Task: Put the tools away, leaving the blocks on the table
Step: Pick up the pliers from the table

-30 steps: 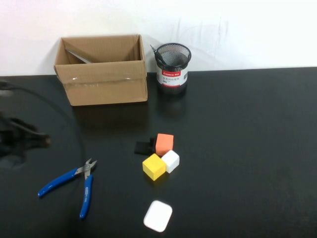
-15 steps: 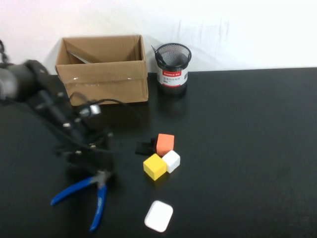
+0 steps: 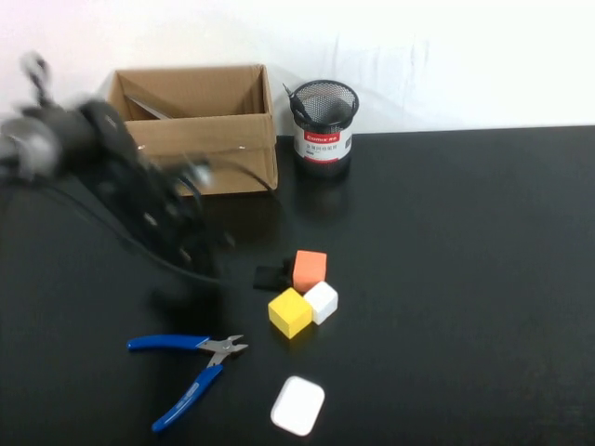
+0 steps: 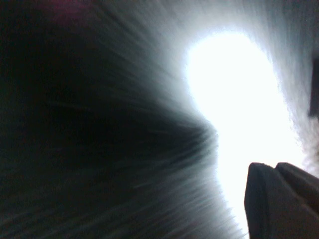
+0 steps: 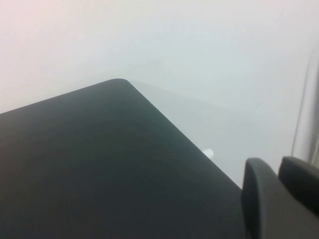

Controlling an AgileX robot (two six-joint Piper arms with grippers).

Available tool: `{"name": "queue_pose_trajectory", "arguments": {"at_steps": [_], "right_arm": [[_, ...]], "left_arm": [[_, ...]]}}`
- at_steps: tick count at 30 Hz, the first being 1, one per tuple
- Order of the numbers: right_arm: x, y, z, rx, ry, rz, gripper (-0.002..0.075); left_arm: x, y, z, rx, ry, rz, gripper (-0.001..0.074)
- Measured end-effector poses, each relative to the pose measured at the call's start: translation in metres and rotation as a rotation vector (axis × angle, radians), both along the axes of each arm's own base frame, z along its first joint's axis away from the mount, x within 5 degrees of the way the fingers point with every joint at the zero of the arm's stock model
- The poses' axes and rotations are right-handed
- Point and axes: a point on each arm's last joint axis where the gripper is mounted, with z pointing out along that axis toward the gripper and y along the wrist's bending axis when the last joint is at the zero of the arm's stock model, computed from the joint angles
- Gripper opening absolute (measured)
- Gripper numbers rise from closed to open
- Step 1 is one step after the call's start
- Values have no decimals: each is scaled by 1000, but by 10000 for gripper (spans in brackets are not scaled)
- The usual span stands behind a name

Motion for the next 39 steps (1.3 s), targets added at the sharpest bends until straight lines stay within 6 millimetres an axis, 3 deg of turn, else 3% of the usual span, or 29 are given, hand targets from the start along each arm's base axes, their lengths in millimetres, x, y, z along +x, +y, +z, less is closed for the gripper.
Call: {"name": "queue_pose_trajectory", "arguments": {"at_steps": [2,4,8,10,12,16,23,25,31,39], "right_arm": [[0,0,0,0,1,-2,24],[0,0,0,0,1,-2,24],[0,0,0,0,1,-2,24],[0,0,0,0,1,-2,24],[0,0,0,0,1,-2,24],[0,0,0,0,1,-2,24],[0,0,0,0,1,-2,24],[0,0,0,0,1,-2,24],[0,0,0,0,1,-2,24],[0,0,0,0,1,-2,24]], "left_arm": [[-1,13,42,58,-178,-2,-6],[-15,25,101,60,-364,20,-6],[-74,45,200,29,-699,34,-6],[-109,54,226,27,-814,33,-6],[-133,59,232,32,-860,18,-6],[-159,62,218,34,-851,-19,-6],[-164,55,197,40,-758,-94,6],[-165,48,186,67,-681,-178,63],[-155,20,149,127,-510,-377,363],[-126,-8,87,135,-316,-440,424]]}}
